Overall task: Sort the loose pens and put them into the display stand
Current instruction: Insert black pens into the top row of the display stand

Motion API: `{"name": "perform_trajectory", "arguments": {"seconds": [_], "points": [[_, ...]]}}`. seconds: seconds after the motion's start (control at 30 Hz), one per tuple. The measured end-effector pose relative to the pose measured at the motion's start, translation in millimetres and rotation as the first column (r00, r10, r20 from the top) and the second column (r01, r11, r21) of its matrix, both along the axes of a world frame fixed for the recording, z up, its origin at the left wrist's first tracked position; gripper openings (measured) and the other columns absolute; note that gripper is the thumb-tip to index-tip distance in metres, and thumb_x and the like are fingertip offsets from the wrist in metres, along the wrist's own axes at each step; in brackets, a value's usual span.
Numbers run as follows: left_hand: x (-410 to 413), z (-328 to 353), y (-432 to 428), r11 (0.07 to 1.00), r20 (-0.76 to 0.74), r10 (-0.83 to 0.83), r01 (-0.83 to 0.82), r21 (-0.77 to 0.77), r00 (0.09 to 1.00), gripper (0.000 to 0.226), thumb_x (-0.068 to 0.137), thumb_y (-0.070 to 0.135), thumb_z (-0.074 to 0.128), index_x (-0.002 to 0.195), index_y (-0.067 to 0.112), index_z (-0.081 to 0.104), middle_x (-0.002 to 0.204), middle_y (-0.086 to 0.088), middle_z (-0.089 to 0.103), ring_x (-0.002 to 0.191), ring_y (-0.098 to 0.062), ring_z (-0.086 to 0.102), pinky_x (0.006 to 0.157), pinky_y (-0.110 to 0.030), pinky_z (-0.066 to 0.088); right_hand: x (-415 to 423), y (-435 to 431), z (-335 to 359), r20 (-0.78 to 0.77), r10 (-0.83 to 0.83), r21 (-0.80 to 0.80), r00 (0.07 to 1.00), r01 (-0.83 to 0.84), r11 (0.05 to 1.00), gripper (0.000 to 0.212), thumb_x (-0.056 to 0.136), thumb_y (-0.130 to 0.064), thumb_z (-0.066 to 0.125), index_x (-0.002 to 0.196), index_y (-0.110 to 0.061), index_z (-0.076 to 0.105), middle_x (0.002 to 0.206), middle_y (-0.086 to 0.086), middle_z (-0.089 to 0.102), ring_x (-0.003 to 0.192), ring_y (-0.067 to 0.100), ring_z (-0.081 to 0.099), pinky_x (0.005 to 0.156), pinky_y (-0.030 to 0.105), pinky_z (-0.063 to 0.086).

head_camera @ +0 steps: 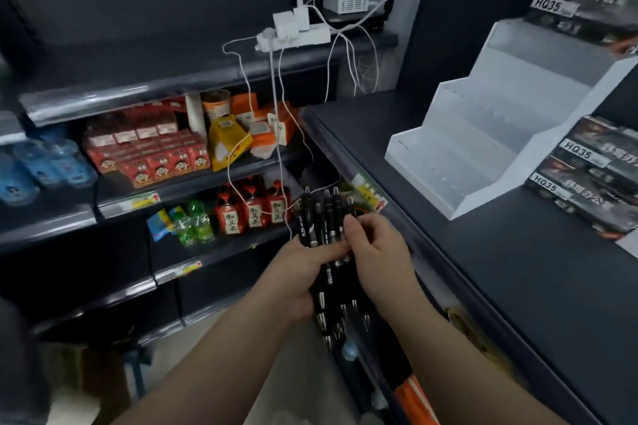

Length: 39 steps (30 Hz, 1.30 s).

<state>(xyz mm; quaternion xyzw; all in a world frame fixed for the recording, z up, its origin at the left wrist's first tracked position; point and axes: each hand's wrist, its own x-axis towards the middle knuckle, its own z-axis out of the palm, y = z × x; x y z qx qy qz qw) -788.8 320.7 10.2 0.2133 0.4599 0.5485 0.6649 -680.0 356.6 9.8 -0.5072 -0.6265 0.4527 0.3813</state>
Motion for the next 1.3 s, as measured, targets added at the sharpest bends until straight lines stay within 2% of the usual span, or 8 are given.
{"name": "perform_trajectory", "arguments": {"seconds": [0.1,0.33,0.43,0.53,0.73,0.87,1.03,1.3], "points": [[-6,3,32,0.997,0.014,-0.082,0.081,0.017,0.997,0.034,0.071,0.006,0.068,0.104,0.002,0.067,0.087,-0.015,0.071,0.073,-0.028,0.069,0.063,-0.039,0.058,0,25,9,-0.094,-0.085,-0.055,0.992,0.080,0.995,0.022,0.092,-0.032,0.054,0.083,-0.015,0.064,0.071,0.005,0.067,0.064,0.017,0.061,0.066,0.037,0.054],[2,10,116,0.991,-0.071,-0.105,0.111,0.077,0.992,0.017,0.080,-0.004,0.062,0.094,0.004,0.069,0.080,-0.012,0.072,0.068,-0.025,0.069,0.061,-0.037,0.057,21,93,27,-0.189,-0.150,-0.052,0.971,0.142,0.988,0.027,0.095,-0.022,0.051,0.075,-0.011,0.066,0.051,0.002,0.058,0.044,0.010,0.047,0.046,0.023,0.038],[5,23,150,0.979,-0.125,-0.149,0.163,0.118,0.981,0.019,0.082,-0.004,0.061,0.099,0.004,0.068,0.087,-0.017,0.070,0.078,-0.032,0.068,0.077,-0.049,0.055,28,124,39,-0.244,-0.102,-0.021,0.964,0.100,0.995,0.018,0.092,-0.013,0.056,0.080,-0.012,0.068,0.066,0.017,0.062,0.056,0.023,0.051,0.052,0.031,0.043],[6,33,180,0.969,-0.169,-0.160,0.187,0.161,0.973,0.020,0.081,-0.002,0.061,0.100,0.002,0.066,0.083,-0.016,0.068,0.070,-0.029,0.067,0.062,-0.039,0.056,34,151,48,-0.244,-0.048,0.000,0.969,0.050,0.999,0.013,0.087,-0.003,0.060,0.088,-0.012,0.069,0.074,0.007,0.069,0.062,0.021,0.056,0.060,0.032,0.049],[-2,45,236,0.977,-0.161,-0.153,0.174,0.122,0.975,0.027,0.075,0.007,0.069,0.101,0.001,0.067,0.083,-0.010,0.071,0.072,-0.018,0.069,0.063,-0.034,0.057,52,194,74,-0.216,-0.185,0.117,0.959,0.213,0.970,0.006,0.085,-0.005,0.064,0.079,-0.005,0.066,0.052,-0.004,0.057,0.048,0.009,0.053,0.056,0.023,0.052],[-7,55,282,0.967,-0.147,-0.187,0.208,0.145,0.971,0.021,0.076,0.009,0.069,0.096,0.010,0.068,0.083,0.000,0.075,0.074,-0.012,0.071,0.053,-0.025,0.053,56,227,97,-0.174,-0.357,0.253,0.918,0.392,0.885,0.013,0.086,-0.013,0.065,0.097,-0.008,0.063,0.063,0.004,0.065,0.055,0.016,0.060,0.054,0.027,0.052],[-9,67,334,0.912,-0.154,-0.352,0.375,0.166,0.923,0.019,0.078,0.009,0.068,0.097,0.013,0.068,0.087,0.003,0.075,0.075,-0.009,0.072,0.053,-0.025,0.053,56,262,128,-0.166,-0.602,0.411,0.781,0.610,0.678,0.006,0.086,-0.017,0.065,0.087,-0.021,0.062,0.065,-0.007,0.064,0.057,0.005,0.062,0.055,0.019,0.051],[-15,68,389,0.808,-0.163,-0.523,0.547,0.217,0.837,0.019,0.078,0.010,0.068,0.097,0.015,0.068,0.089,0.004,0.075,0.077,-0.009,0.071,0.066,-0.031,0.050,51,309,139,-0.065,-0.817,0.525,0.573,0.716,0.461,0.012,0.087,-0.022,0.064,0.093,-0.028,0.056,0.076,-0.011,0.065,0.073,0.013,0.067,0.074,0.041,0.057]]}}
